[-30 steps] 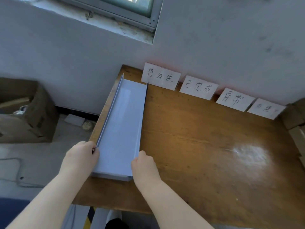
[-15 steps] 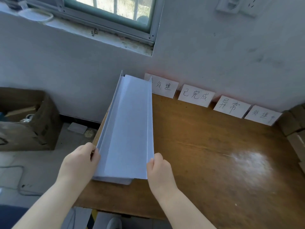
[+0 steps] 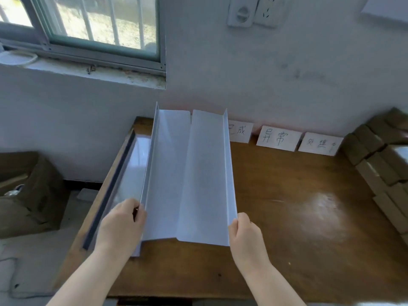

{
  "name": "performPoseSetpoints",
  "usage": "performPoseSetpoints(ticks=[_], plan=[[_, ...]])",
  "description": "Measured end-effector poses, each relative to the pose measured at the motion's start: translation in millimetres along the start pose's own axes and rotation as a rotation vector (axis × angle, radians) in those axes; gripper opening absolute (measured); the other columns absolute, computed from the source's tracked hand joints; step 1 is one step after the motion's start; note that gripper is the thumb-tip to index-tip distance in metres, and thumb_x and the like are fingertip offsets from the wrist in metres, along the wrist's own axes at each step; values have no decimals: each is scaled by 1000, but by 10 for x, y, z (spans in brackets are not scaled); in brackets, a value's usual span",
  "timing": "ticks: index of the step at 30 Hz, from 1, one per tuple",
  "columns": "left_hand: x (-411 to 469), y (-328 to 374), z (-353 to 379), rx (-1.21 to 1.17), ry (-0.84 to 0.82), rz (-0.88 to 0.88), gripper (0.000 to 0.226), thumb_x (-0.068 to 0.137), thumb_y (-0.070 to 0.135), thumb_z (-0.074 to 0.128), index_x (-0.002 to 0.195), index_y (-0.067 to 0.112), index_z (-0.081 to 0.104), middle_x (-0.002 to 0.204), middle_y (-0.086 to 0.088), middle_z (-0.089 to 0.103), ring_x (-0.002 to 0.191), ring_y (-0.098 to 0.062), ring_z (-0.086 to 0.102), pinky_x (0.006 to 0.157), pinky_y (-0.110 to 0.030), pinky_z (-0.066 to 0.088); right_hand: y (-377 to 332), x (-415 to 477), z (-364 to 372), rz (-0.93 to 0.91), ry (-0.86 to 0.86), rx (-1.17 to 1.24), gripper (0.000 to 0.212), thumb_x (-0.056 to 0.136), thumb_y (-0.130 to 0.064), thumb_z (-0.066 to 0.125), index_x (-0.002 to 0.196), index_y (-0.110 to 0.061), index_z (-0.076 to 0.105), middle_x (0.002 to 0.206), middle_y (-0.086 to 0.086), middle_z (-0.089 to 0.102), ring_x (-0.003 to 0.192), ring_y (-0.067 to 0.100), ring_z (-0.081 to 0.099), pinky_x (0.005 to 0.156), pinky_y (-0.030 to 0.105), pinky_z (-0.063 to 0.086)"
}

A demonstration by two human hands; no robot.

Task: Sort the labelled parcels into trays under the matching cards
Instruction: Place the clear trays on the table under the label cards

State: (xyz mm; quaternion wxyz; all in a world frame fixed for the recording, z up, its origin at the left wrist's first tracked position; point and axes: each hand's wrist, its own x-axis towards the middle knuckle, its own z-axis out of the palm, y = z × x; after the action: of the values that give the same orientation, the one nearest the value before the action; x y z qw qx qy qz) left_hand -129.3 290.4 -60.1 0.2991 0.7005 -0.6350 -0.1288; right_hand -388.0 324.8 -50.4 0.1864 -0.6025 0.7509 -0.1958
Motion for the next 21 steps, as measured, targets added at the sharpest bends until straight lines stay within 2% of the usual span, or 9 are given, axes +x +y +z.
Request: performPoseSetpoints(ticks=[4,7,10,15,21], plan=[[-180,556,281,-71,-78,-71,18,93,17,53,75,15,53,66,3,52,60,-11,48,52,-26,34,582,-101,-373,58,-4,-24,22,100,-23,36,81,-20,44,66,-4,50,56,13,47,49,20,37],[-371,957,515,-64,-107,-67,18,92,15,55,74,14,51,67,1,51,60,-18,51,54,-33,38,1067,-187,-670,90,-17,-56,22,101,-23,35,81,-20,42,68,-4,51,58,14,50,50,21,39],[-576,1333,763,-61,-130,-77,22,91,15,56,71,17,47,67,2,50,61,-22,51,56,-34,37,1563,-244,-920,129,-27,-60,22,100,-21,36,80,-18,43,67,-3,51,56,12,46,50,21,38],[-841,1838,1132,-22,-180,-97,19,93,18,51,75,18,49,72,4,52,61,-13,49,52,-27,33,2214,-347,-1270,165,-62,-57,29,100,-17,35,71,-21,34,64,-4,46,53,8,39,45,20,31],[-1104,2119,1476,14,-256,-109,19,93,16,50,74,17,50,73,3,53,64,-16,51,54,-28,36,2716,-392,-1393,212,-163,-164,25,101,-19,33,76,-21,36,68,-7,45,56,8,42,49,19,36]])
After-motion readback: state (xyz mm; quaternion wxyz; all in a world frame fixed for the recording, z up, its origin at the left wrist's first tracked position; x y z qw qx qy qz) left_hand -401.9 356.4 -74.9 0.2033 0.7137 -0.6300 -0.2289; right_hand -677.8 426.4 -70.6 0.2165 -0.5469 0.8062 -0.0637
